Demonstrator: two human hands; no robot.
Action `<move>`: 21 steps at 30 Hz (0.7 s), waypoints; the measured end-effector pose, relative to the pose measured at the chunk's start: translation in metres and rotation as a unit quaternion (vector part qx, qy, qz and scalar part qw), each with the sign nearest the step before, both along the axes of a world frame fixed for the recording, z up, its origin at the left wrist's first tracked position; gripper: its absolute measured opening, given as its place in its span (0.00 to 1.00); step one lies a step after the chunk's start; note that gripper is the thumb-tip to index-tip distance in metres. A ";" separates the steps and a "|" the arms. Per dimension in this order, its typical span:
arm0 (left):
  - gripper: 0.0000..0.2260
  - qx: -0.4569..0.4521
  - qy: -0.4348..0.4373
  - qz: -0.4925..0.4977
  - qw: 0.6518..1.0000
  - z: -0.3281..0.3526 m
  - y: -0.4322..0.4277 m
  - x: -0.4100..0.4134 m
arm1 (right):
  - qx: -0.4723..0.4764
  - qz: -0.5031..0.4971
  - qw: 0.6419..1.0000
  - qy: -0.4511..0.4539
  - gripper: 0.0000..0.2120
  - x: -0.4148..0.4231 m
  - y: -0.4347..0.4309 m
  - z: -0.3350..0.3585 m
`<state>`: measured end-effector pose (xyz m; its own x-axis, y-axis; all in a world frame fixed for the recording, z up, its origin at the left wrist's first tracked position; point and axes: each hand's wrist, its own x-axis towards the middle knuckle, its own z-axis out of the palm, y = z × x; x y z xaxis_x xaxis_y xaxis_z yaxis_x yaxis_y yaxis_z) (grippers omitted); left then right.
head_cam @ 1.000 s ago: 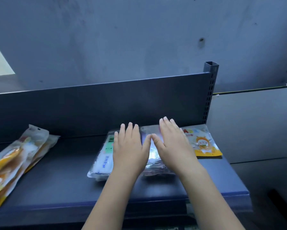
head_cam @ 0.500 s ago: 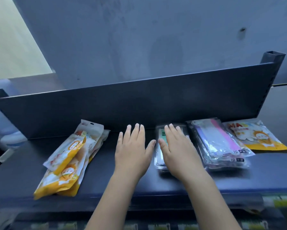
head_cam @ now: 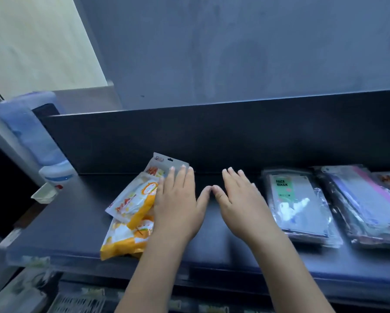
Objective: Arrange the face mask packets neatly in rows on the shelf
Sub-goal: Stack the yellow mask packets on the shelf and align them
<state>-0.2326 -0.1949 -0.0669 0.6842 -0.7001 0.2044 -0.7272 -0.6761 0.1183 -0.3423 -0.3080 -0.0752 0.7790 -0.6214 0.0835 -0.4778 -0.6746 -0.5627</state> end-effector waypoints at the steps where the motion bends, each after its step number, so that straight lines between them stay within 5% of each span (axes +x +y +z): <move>1: 0.37 -0.014 0.001 0.003 1.000 0.002 0.010 0.013 | 0.005 0.005 1.000 -0.003 0.31 0.011 0.009 0.002; 9: 0.34 -0.073 0.083 0.002 0.994 -0.007 0.093 0.128 | 0.137 -0.107 0.984 -0.039 0.20 0.101 0.081 0.002; 13: 0.36 -0.037 0.153 0.004 0.988 -0.026 0.120 0.169 | 0.130 -0.153 0.978 -0.047 0.23 0.129 0.109 -0.008; 16: 0.36 -0.029 0.229 -0.034 0.972 -0.034 0.132 0.180 | 0.117 -0.184 0.974 -0.066 0.17 0.146 0.124 -0.013; 21: 0.27 -0.054 0.279 -0.063 0.957 -0.039 0.136 0.184 | 0.086 -0.230 0.943 -0.223 0.07 0.155 0.136 -0.012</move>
<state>-0.0488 -0.0591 -0.1063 0.6189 -0.7801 -0.0922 -0.6063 -0.5490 0.5753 -0.1869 -0.1717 -0.0877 0.3341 -0.9197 0.2064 -0.3884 -0.3338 -0.8589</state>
